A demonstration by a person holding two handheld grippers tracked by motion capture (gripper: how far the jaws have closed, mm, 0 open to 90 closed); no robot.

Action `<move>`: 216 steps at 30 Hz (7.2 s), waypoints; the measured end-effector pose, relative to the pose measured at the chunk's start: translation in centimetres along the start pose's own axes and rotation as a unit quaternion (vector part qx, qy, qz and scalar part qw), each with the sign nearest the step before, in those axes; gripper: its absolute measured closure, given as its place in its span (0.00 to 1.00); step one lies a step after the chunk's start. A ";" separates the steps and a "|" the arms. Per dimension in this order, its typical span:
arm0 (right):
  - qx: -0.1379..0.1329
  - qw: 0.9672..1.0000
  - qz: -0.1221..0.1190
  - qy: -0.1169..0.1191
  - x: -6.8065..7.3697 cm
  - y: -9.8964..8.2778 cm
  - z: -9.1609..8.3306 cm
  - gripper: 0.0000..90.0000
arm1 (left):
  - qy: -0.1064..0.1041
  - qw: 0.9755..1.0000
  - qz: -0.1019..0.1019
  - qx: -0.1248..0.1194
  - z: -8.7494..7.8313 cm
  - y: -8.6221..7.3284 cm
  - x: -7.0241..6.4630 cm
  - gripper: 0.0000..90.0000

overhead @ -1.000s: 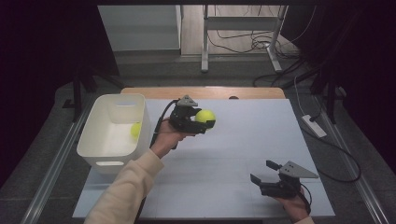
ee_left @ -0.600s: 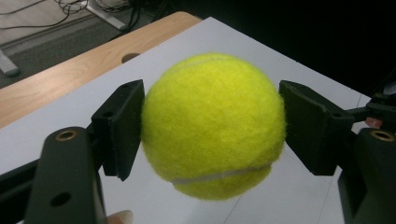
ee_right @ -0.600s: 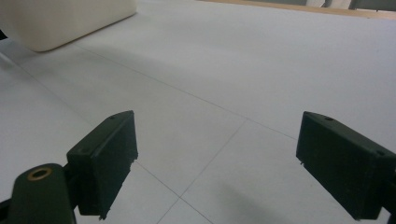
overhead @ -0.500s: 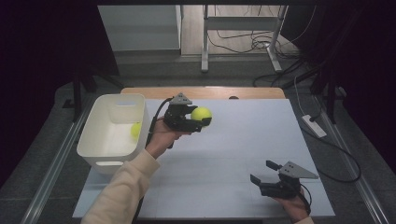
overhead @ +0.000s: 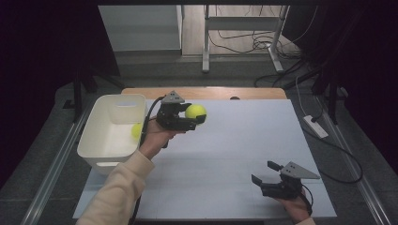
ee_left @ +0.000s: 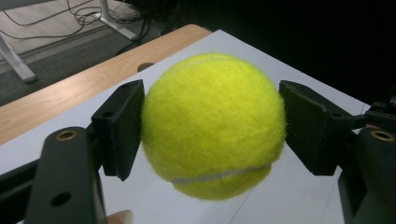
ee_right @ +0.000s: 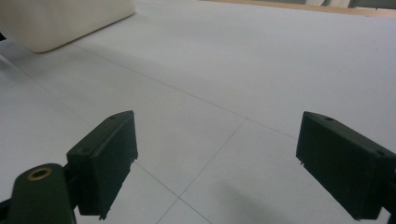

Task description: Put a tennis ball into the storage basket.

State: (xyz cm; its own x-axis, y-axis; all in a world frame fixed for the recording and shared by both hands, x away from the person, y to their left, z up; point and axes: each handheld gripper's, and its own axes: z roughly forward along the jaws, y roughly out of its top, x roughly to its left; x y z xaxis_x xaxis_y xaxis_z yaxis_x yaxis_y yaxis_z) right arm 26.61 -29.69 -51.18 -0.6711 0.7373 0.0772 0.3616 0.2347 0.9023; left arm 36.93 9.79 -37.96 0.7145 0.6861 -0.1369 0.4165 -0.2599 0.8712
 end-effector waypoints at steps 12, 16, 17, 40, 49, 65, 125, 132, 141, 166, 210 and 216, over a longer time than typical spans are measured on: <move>0.000 1.000 -0.001 0.000 0.0 0.0 0.0 0.14 | 0.014 1.000 -0.008 -0.015 -1.5 0.2 0.9 0.30; -0.002 1.000 0.001 0.000 0.0 0.0 0.0 0.14 | 0.020 1.000 -0.008 -0.019 -2.0 0.4 1.1 0.30; -0.002 1.000 0.002 0.000 0.0 0.0 0.0 0.14 | 0.021 1.000 -0.008 -0.020 -2.1 0.5 1.2 0.30; -0.004 1.000 0.004 -0.001 0.0 0.1 -0.1 0.14 | 0.047 0.998 -0.019 -0.038 -4.6 0.9 2.5 0.30; -0.003 1.000 0.004 -0.002 -0.1 0.1 -0.1 0.14 | 0.062 0.997 -0.025 -0.040 -5.7 0.7 3.3 0.30; -0.004 1.000 0.002 -0.003 0.1 0.1 -0.2 0.14 | 0.092 0.994 -0.037 -0.044 -7.3 0.2 5.0 0.30; -0.003 1.000 0.001 -0.002 0.1 0.1 -0.1 0.14 | 0.185 0.979 -0.079 -0.029 -13.0 -3.6 9.8 0.30; -0.003 1.000 0.000 -0.002 0.1 0.1 -0.1 0.14 | 0.197 0.976 -0.093 -0.021 -13.3 -4.2 10.7 0.30; -0.003 1.000 0.001 -0.003 0.0 0.1 -0.1 0.14 | 0.216 0.970 -0.106 -0.008 -13.3 -5.0 11.9 0.30; -0.002 1.000 0.001 -0.003 0.0 0.1 0.0 0.14 | 0.248 0.958 -0.134 0.053 -12.8 -6.5 14.4 0.30; -0.008 1.000 0.003 -0.001 -0.3 0.1 0.0 0.14 | 0.167 0.982 -0.084 -0.014 -13.6 -6.3 10.3 0.09; -0.007 1.000 0.003 0.003 -0.4 0.1 0.1 0.14 | 0.157 0.984 -0.081 -0.021 -13.5 -6.4 9.9 0.09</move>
State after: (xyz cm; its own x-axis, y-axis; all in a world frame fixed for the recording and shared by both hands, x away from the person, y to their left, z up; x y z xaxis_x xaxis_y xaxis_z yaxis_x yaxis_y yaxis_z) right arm 26.94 -29.88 -51.18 -0.6730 0.7347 0.0848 0.3558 0.2211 0.9080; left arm 33.72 27.40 -38.46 0.4282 0.8945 -0.1287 0.4825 -0.1058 0.8695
